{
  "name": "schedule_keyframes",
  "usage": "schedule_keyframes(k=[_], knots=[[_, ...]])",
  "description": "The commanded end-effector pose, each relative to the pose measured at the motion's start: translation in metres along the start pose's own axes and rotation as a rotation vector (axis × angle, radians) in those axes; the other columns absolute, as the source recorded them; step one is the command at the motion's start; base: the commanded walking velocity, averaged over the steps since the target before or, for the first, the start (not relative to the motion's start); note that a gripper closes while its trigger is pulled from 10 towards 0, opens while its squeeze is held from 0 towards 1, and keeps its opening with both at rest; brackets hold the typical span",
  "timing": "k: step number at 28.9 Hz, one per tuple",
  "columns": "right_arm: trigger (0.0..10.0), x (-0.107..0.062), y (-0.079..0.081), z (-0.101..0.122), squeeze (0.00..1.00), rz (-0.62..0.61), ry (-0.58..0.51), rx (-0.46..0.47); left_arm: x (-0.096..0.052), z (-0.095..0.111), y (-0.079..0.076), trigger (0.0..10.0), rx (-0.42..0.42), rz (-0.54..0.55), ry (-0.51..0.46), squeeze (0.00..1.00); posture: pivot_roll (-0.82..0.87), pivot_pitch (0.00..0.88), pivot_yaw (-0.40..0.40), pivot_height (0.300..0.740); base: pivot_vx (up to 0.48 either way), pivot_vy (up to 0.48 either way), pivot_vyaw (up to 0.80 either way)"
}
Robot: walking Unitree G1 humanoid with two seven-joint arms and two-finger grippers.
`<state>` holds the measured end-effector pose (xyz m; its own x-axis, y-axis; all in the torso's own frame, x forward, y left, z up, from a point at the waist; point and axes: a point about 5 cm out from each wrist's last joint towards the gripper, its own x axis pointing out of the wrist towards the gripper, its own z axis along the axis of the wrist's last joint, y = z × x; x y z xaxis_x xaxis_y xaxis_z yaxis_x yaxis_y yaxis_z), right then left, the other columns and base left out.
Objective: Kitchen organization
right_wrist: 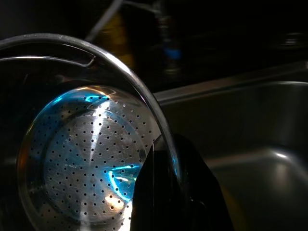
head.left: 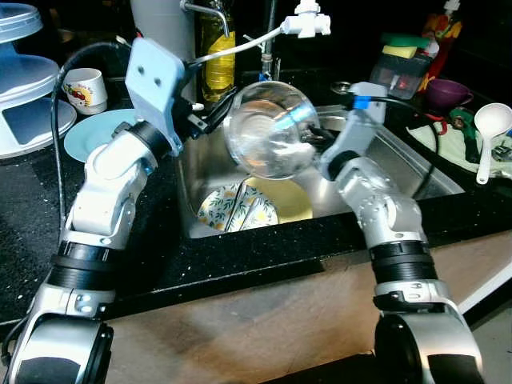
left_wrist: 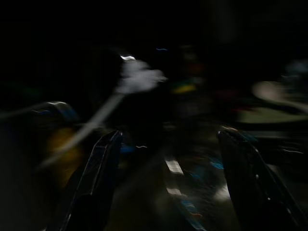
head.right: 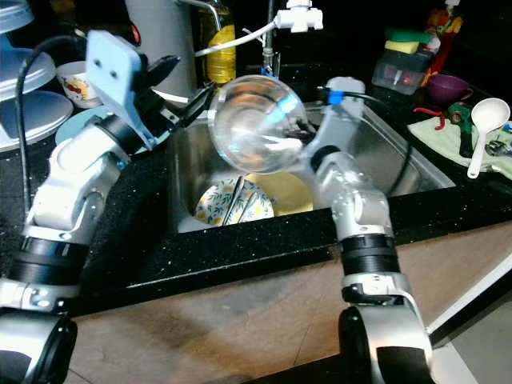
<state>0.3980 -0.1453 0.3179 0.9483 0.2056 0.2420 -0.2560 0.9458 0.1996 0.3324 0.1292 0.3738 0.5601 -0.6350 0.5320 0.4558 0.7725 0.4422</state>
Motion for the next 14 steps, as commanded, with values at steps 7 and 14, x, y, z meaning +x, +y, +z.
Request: schedule_keyframes(k=[7,14], knots=[[0.0,0.0,-0.013,-0.002,0.0,-0.096,-0.015,-0.06,-0.005,-0.008,-0.034,10.0,-0.099,-0.244,0.061,0.0,0.05,0.197,-0.005,0.74,0.0,0.0,0.0],[0.0,0.0,-0.025,-0.015,0.0,-0.151,-0.012,-0.337,0.0,0.008,-0.001,10.0,-0.145,-0.013,-0.003,0.0,0.05,0.195,-0.006,0.74,0.0,0.0,0.0]])
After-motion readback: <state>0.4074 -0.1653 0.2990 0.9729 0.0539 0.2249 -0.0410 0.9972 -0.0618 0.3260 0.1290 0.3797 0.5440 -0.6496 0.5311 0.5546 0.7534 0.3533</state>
